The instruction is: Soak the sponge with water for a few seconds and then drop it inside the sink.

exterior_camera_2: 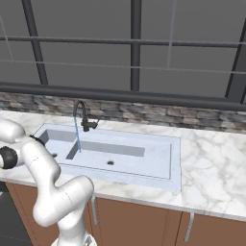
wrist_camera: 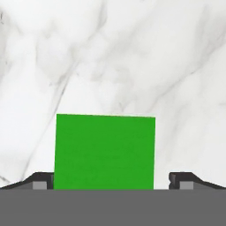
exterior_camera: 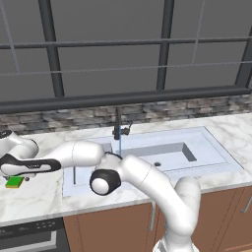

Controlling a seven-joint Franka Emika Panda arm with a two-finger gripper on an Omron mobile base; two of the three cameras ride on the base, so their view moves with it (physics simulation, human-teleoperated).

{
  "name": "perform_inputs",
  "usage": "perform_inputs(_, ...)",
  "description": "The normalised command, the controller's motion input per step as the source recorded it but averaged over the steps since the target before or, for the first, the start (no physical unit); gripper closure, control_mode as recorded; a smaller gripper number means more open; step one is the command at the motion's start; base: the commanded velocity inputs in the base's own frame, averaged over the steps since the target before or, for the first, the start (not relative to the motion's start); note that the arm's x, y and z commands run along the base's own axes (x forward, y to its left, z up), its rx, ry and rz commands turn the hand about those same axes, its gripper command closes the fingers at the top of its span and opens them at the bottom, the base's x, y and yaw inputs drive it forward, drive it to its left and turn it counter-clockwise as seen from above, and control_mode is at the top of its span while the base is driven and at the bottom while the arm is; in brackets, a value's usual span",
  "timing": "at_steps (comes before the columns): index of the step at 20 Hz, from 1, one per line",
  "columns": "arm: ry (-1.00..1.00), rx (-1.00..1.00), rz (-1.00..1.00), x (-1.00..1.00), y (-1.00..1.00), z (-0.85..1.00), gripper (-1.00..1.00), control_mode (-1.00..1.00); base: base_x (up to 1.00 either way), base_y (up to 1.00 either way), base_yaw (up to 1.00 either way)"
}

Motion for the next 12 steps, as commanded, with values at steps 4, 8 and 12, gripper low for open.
perform_inputs(4,0.0,-0.01,0.0,0.0,0.0,-0.13,-1.0,-1.0,0.0,0.0,0.0)
perform_inputs(8,0.0,0.0,0.0,0.0,0.0,0.0,-1.0,-1.0,0.0,0.0,0.0)
perform_inputs(12,0.0,0.0,0.0,0.0,0.0,0.0,-1.0,-1.0,0.0,0.0,0.0)
